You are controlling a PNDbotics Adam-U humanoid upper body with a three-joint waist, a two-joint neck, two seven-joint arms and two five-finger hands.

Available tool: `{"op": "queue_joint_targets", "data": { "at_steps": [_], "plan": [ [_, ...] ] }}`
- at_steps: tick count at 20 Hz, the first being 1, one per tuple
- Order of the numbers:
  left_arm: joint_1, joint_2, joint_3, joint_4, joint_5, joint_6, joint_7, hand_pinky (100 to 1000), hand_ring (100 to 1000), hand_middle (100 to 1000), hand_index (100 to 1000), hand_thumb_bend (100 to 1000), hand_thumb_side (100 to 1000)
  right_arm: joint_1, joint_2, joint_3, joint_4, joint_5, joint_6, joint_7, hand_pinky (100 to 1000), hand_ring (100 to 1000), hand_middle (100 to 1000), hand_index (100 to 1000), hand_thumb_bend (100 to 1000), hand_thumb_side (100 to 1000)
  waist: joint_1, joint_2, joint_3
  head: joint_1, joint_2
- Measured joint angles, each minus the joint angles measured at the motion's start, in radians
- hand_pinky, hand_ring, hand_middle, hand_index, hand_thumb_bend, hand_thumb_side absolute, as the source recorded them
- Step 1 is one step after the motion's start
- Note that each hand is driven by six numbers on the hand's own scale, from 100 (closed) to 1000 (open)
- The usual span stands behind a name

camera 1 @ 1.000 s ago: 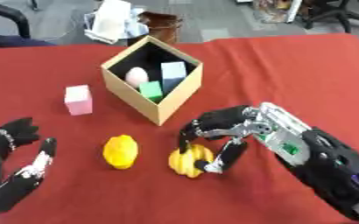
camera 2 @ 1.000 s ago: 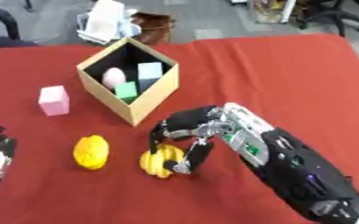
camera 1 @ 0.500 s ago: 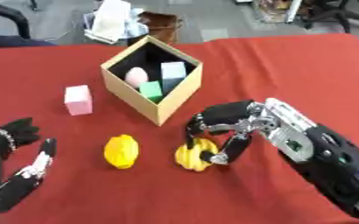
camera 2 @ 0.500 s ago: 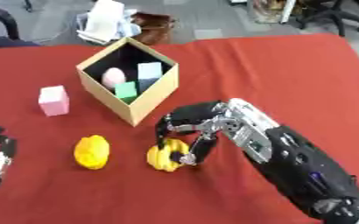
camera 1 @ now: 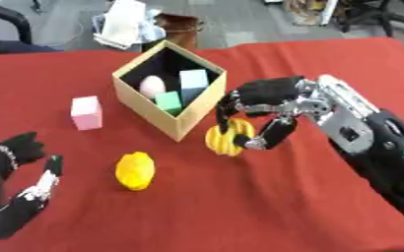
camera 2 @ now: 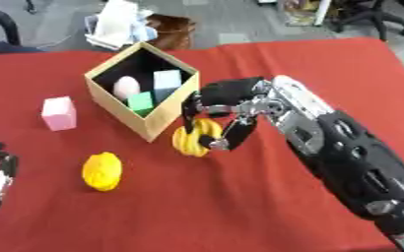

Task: Pick up objects on the table and place them in the box.

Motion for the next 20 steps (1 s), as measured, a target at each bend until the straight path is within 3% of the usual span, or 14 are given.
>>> {"op": "queue_joint_targets", "data": {
  "at_steps": [1,8,14,20],
  "plan": [
    [0.0,0.0,0.0,0.0,0.0,0.0,0.0,752,659,637,806,387,431,-0.001,-0.001,-0.001,-0.001,0.0,0.001,-0.001,850,803,766,444,189,100,0.0,-0.001,0.001,0.001,0.0],
    [0.001,0.0,-0.002,0.0,0.002,0.0,-0.005,752,659,637,806,387,431,-0.158,-0.021,-0.123,0.118,0.073,0.084,-0.059,847,790,764,464,203,100,0.0,-0.006,0.043,-0.005,-0.005],
    [-0.005,0.0,-0.002,-0.001,0.004,0.002,-0.007,752,659,637,807,387,433,-0.313,0.068,-0.2,0.284,0.174,0.175,-0.09,830,768,754,472,174,100,0.0,-0.005,0.052,-0.01,-0.019],
    [-0.01,-0.005,-0.008,-0.001,0.009,0.001,-0.014,752,658,636,807,387,433,-0.358,0.162,-0.247,0.448,0.275,0.231,-0.165,811,749,741,482,121,100,0.0,-0.005,0.07,-0.022,-0.024]
  ]
}}
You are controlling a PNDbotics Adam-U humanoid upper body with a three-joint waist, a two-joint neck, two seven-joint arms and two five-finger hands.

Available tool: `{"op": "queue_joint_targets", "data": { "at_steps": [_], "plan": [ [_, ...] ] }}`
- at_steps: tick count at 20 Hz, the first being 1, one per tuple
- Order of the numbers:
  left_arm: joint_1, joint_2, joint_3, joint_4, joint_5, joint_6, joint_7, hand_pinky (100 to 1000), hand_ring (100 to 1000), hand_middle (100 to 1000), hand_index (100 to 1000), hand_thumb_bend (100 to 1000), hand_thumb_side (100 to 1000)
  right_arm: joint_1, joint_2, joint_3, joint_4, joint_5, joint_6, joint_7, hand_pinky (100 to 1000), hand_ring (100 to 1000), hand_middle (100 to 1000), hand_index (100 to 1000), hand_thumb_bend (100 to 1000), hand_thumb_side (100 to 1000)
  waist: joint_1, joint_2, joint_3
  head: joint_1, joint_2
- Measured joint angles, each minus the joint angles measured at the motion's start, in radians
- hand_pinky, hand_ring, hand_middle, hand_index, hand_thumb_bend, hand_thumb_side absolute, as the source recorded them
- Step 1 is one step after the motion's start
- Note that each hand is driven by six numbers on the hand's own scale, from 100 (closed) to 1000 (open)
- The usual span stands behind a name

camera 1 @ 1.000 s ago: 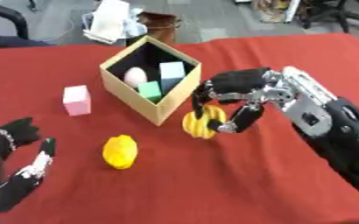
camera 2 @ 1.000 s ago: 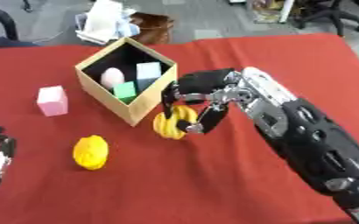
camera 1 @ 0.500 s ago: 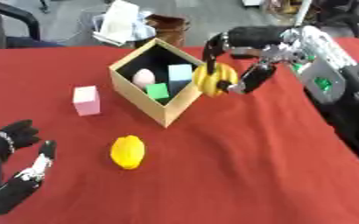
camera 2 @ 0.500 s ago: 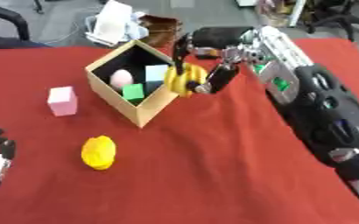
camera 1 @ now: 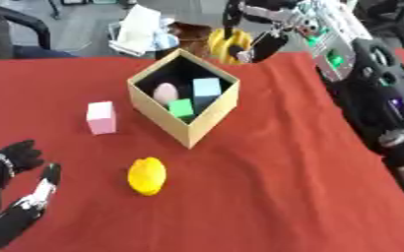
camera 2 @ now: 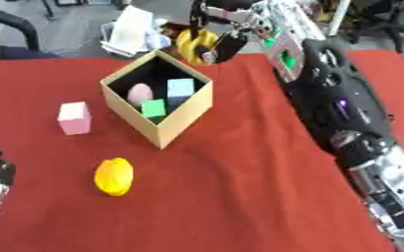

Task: Pick up objects on the table and place them in the box.

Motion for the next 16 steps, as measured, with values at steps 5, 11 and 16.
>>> {"op": "queue_joint_targets", "data": {
  "at_steps": [5,11,16],
  "plan": [
    [-0.002,-0.004,-0.006,-0.001,0.003,-0.001,-0.005,753,658,636,807,387,433,-0.012,0.069,-0.032,0.133,0.08,-0.007,-0.078,805,744,742,532,118,100,0.0,0.0,0.007,-0.014,-0.003],
    [-0.003,-0.004,-0.006,-0.002,0.006,0.0,-0.008,753,658,636,807,387,433,-0.026,0.114,-0.058,0.268,0.18,-0.064,-0.176,813,757,788,874,271,171,0.003,0.0,0.008,-0.018,-0.006],
    [-0.003,-0.004,-0.006,-0.003,0.008,0.001,-0.009,753,658,636,807,388,434,-0.031,0.116,-0.067,0.292,0.264,-0.103,-0.266,821,763,816,924,351,278,0.003,0.0,0.002,-0.017,-0.006]
  ]
}}
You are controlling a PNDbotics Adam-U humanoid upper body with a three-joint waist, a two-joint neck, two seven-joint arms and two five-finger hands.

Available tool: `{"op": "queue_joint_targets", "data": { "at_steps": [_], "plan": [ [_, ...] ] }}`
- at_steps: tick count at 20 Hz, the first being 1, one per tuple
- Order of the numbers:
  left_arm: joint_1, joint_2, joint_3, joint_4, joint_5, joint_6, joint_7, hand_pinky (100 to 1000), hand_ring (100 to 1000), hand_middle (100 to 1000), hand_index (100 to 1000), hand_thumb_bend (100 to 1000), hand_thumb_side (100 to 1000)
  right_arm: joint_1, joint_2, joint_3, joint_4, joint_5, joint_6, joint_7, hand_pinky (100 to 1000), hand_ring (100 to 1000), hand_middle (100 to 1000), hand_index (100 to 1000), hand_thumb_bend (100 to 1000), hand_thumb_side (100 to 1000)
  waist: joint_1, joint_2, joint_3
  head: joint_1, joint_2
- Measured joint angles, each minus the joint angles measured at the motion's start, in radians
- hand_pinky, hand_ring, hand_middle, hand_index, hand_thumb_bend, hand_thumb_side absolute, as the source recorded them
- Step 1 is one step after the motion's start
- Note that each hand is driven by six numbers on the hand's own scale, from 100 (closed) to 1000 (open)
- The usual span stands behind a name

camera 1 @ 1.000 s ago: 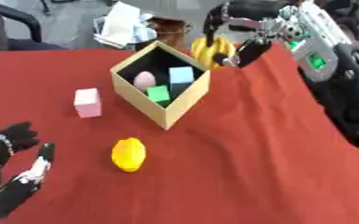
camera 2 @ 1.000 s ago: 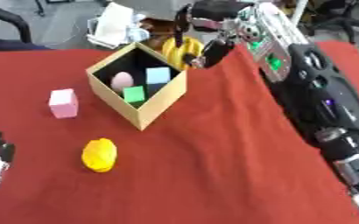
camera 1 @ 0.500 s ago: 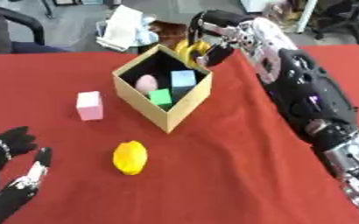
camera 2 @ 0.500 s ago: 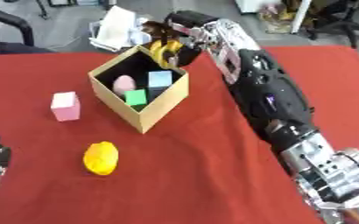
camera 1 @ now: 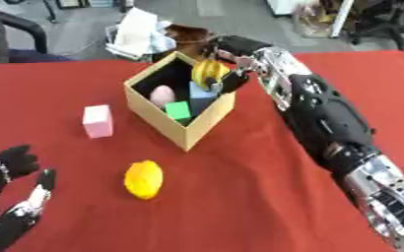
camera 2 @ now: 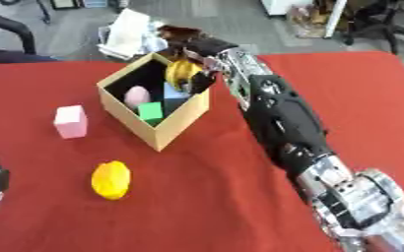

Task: Pick up objects on the table and place them in the box.

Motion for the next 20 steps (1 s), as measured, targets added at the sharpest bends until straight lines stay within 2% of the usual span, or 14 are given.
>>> {"op": "queue_joint_targets", "data": {
  "at_steps": [5,9,15,16,17,20],
  "plan": [
    [0.0,0.0,0.0,0.0,0.0,0.0,0.0,753,658,636,807,388,433,-0.003,-0.015,0.027,-0.059,0.015,-0.053,-0.051,844,789,859,928,395,283,0.0,0.0,-0.013,0.007,0.0],
    [0.001,0.0,0.001,0.0,0.0,0.0,0.002,752,658,635,807,384,432,-0.011,-0.044,0.089,-0.154,-0.022,-0.112,-0.046,861,809,879,923,400,286,0.0,0.0,-0.021,0.014,0.0],
    [0.001,0.0,0.016,0.0,-0.009,0.005,0.018,751,657,633,806,386,423,0.007,-0.086,0.185,-0.32,-0.117,-0.203,0.022,875,824,854,875,368,322,0.0,0.0,-0.027,0.022,0.0],
    [0.001,0.0,0.021,-0.001,-0.01,0.006,0.023,751,657,633,806,386,423,0.017,-0.091,0.207,-0.349,-0.134,-0.22,0.039,875,824,854,875,368,322,0.0,0.0,-0.028,0.022,0.0],
    [0.001,0.0,0.026,-0.002,-0.013,0.008,0.027,752,643,569,802,383,435,0.026,-0.095,0.23,-0.377,-0.152,-0.236,0.055,884,826,854,907,377,332,0.0,0.0,-0.028,0.023,0.0],
    [0.006,0.0,0.042,-0.002,-0.033,0.018,0.036,752,642,584,808,383,438,0.061,-0.103,0.289,-0.456,-0.19,-0.257,0.106,867,809,839,896,338,337,0.0,0.0,-0.029,0.025,0.0]
  ]
}}
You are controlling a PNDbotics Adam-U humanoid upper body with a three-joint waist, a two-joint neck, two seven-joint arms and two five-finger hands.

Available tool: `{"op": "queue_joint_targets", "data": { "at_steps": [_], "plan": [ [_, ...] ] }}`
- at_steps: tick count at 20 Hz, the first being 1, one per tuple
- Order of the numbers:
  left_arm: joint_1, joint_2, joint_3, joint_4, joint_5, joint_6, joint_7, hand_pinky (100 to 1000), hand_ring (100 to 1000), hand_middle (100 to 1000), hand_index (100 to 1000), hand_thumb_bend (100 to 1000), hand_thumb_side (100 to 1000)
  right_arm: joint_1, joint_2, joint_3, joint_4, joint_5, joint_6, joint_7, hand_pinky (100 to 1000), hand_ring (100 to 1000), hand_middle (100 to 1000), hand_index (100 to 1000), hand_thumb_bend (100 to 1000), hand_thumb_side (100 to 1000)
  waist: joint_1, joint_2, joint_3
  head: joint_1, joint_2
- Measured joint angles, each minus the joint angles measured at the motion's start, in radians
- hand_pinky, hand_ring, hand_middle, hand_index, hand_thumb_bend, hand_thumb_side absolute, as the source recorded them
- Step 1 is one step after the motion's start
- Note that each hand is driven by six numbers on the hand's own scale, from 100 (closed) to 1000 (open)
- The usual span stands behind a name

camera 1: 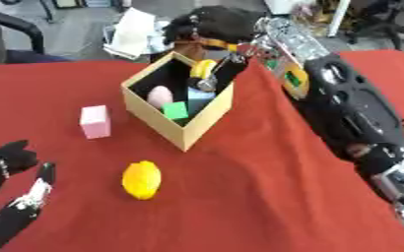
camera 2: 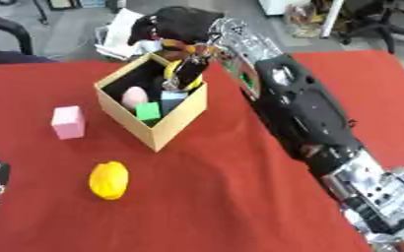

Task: Pick up objects on the table and place them in the box.

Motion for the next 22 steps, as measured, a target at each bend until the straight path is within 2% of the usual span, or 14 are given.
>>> {"op": "queue_joint_targets", "data": {
  "at_steps": [1,2,3,4,8,13,14,15,22],
  "plan": [
    [0.004,0.0,0.005,0.0,-0.007,0.003,0.003,749,650,601,806,388,423,0.011,0.0,0.012,-0.019,-0.014,0.002,0.017,866,812,839,872,394,353,0.0,0.0,0.0,0.0,0.0],
    [0.005,0.0,0.011,-0.001,-0.012,0.006,0.007,747,649,598,805,388,416,0.021,0.0,0.024,-0.032,-0.028,0.005,0.034,862,809,838,872,311,369,0.0,0.0,0.001,0.0,0.0],
    [0.005,0.0,0.017,-0.002,-0.014,0.008,0.014,747,649,599,805,388,415,0.03,0.001,0.036,-0.041,-0.042,0.007,0.051,860,809,836,870,363,388,0.0,0.0,0.001,0.0,0.0],
    [0.004,0.0,0.022,-0.004,-0.015,0.01,0.022,747,649,599,805,388,414,0.039,0.004,0.049,-0.046,-0.054,0.008,0.07,860,809,837,869,305,376,0.0,0.0,0.001,0.0,0.0],
    [0.0,0.0,0.027,-0.007,-0.015,0.011,0.037,748,650,600,806,387,419,0.062,0.043,0.095,-0.053,-0.093,-0.006,0.141,851,803,830,870,272,391,0.0,0.0,0.002,0.0,0.0],
    [-0.004,0.0,0.027,-0.007,-0.015,0.01,0.036,748,650,600,806,387,420,0.088,0.112,0.13,-0.056,-0.138,-0.022,0.229,836,790,817,877,209,356,0.0,0.0,0.004,-0.004,0.0],
    [-0.004,0.0,0.027,-0.007,-0.015,0.009,0.035,748,650,600,806,387,421,0.093,0.123,0.134,-0.059,-0.149,-0.019,0.24,835,789,815,876,193,295,0.0,0.0,0.004,-0.005,0.0],
    [-0.004,0.0,0.026,-0.007,-0.015,0.009,0.034,748,650,600,807,387,421,0.098,0.133,0.14,-0.062,-0.161,-0.011,0.248,833,787,813,876,184,277,0.0,0.0,0.004,-0.005,0.0],
    [-0.004,0.0,0.026,-0.007,-0.015,0.006,0.031,748,650,600,807,386,422,0.123,0.17,0.175,-0.091,-0.242,0.046,0.304,825,784,809,875,149,242,0.0,0.0,0.006,-0.006,0.0]
  ]
}}
